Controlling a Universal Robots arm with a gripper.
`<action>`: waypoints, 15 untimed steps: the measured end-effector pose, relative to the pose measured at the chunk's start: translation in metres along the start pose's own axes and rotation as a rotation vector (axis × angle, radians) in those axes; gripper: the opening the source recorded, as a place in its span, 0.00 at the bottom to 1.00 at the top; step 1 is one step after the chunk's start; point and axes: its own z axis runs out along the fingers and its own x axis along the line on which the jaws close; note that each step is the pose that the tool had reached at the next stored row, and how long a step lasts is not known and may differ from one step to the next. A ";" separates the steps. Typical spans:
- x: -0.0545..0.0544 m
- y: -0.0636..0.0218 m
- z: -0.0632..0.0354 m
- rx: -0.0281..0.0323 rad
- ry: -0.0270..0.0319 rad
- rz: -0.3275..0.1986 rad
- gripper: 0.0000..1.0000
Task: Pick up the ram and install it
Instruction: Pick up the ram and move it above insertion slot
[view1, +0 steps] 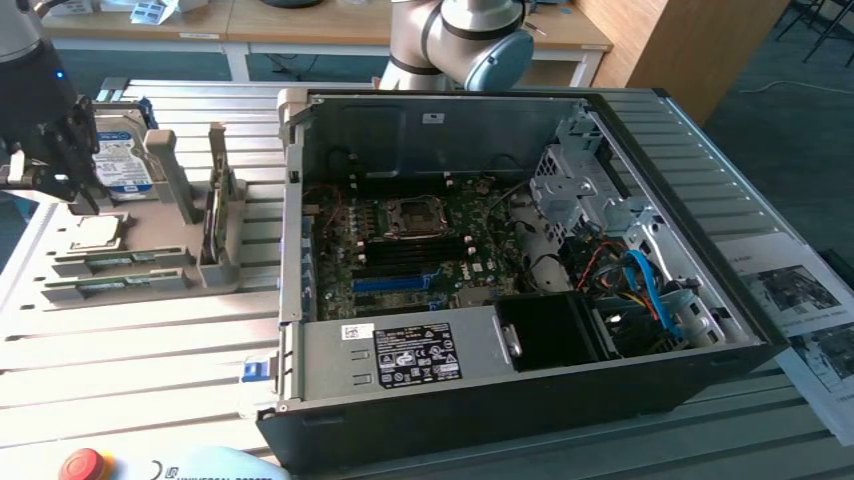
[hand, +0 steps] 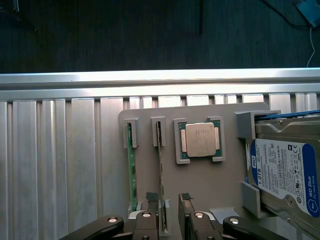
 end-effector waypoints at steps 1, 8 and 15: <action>0.000 0.0000 0.0000 0.0000 0.0000 0.000 0.30; 0.000 0.0000 0.0000 0.0000 0.0000 0.000 0.30; 0.000 0.0000 0.0000 0.0000 0.0000 0.000 0.30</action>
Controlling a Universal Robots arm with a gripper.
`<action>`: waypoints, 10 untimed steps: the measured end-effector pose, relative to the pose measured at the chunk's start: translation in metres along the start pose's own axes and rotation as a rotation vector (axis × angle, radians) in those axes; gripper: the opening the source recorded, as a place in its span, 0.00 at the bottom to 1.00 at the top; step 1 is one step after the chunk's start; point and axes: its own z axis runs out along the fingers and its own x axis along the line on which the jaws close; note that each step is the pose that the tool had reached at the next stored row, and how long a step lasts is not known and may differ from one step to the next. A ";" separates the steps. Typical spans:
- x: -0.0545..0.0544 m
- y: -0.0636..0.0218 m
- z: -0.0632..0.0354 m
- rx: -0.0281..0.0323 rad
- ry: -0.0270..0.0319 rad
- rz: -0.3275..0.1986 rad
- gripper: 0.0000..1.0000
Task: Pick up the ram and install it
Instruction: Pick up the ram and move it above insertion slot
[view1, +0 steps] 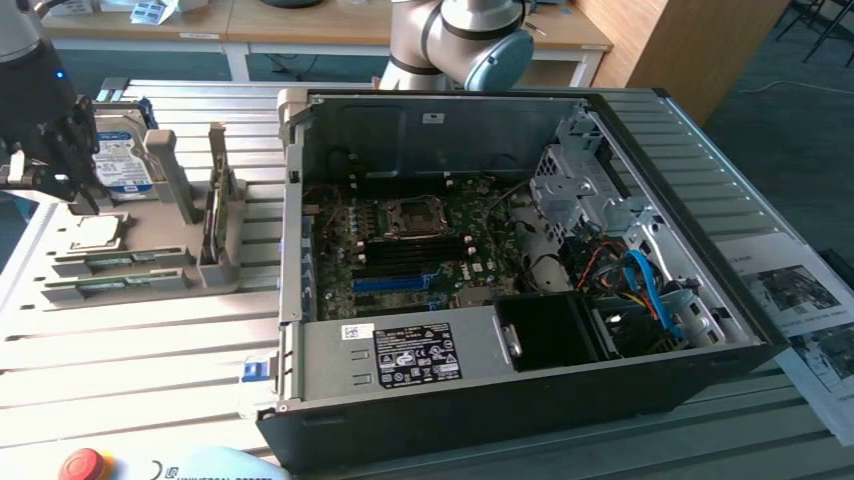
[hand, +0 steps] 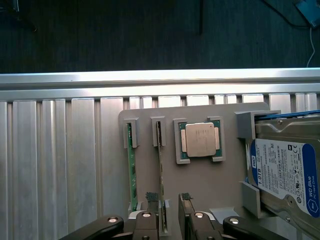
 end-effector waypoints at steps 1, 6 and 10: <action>0.000 0.0000 0.0000 0.0000 0.0000 0.000 0.30; 0.000 0.0000 0.0000 0.0000 0.0000 0.000 0.30; 0.000 0.0000 0.0000 0.0000 0.0000 0.000 0.30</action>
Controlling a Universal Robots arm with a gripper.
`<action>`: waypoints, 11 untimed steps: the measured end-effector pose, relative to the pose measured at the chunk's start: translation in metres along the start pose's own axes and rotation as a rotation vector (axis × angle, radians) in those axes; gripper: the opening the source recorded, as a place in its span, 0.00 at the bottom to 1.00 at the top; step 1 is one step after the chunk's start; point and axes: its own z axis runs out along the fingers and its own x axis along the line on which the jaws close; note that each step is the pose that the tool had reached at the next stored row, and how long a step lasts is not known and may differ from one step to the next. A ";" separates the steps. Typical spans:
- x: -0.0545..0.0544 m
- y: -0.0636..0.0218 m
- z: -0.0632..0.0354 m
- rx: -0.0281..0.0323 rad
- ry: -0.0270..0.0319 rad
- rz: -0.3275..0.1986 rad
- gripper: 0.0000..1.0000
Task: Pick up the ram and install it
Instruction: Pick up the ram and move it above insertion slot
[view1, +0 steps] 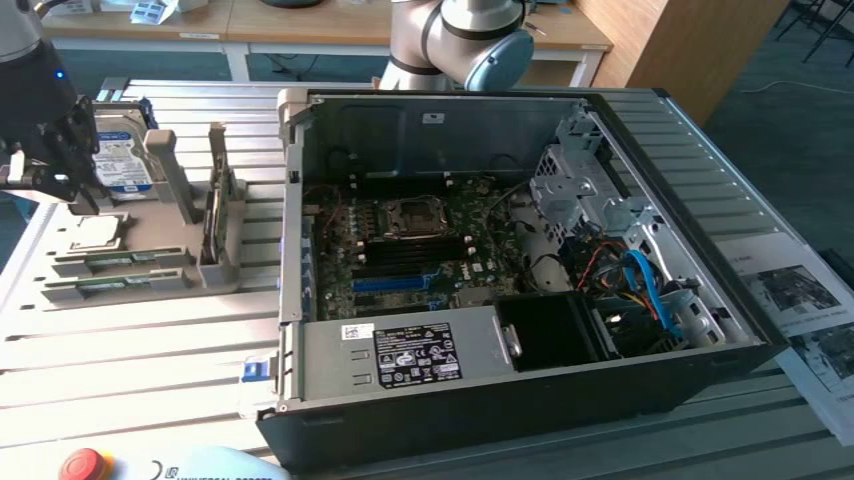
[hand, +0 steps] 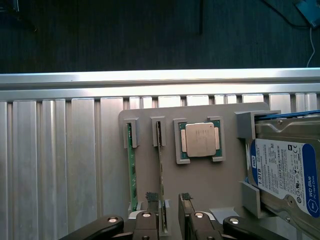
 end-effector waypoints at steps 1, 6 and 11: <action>0.000 0.0000 0.0000 0.0000 0.0000 0.000 0.30; 0.000 -0.0028 0.0000 -0.0057 0.0005 0.000 0.30; 0.001 -0.0175 0.0006 -0.0111 0.0006 0.000 0.30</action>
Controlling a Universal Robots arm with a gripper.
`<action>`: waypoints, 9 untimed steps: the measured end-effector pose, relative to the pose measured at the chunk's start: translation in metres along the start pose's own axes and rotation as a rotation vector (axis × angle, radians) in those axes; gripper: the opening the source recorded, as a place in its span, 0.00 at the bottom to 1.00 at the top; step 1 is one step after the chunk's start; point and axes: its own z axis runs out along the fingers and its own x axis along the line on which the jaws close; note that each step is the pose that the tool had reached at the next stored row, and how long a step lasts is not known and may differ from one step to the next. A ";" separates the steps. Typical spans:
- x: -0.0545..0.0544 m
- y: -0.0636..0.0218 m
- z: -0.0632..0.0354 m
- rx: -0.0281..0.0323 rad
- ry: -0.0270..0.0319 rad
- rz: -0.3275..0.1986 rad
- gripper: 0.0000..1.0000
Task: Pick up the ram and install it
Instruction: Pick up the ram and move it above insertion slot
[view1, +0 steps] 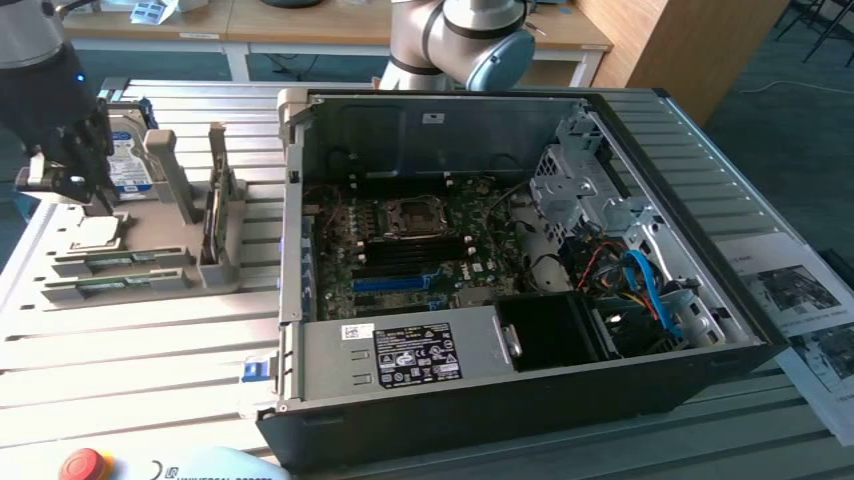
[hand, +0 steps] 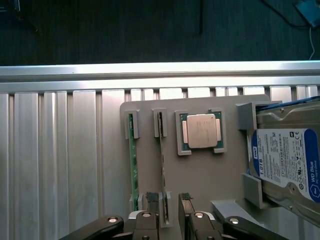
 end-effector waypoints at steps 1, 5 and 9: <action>0.000 -0.0026 0.0000 -0.0011 0.0001 0.000 0.30; 0.000 -0.0055 0.0002 -0.0037 0.0002 0.000 0.30; 0.000 -0.0055 0.0001 -0.0038 0.0003 0.000 0.30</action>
